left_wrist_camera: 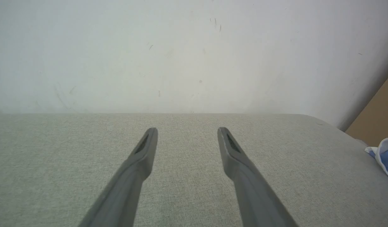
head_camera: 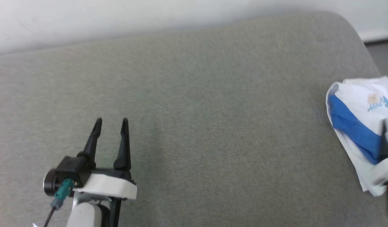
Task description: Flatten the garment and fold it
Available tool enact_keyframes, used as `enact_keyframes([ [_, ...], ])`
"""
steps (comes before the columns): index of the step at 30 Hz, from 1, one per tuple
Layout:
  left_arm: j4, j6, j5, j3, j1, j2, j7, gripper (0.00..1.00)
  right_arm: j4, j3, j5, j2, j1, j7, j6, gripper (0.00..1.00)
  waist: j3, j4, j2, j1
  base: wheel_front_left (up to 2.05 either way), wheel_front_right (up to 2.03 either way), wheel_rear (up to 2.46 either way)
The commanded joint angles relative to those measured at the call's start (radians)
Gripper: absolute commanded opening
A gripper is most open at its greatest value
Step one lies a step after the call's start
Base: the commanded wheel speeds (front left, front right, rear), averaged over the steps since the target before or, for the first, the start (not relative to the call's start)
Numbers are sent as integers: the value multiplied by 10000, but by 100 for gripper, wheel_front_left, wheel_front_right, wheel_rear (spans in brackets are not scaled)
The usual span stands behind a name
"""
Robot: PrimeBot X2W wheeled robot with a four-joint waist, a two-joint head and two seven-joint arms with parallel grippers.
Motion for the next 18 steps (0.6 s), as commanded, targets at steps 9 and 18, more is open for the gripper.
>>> enact_keyframes([
  [9,303,185,5,355,547,-25,-47,100,-3908,1295,-115,1782,1892,971,-7,100,-1200,1049,0,3,0,0,0],
  [18,567,360,64,1050,924,346,-47,100,-5184,2991,-97,2072,2526,1161,-7,100,-1627,1210,0,3,0,0,0],
])
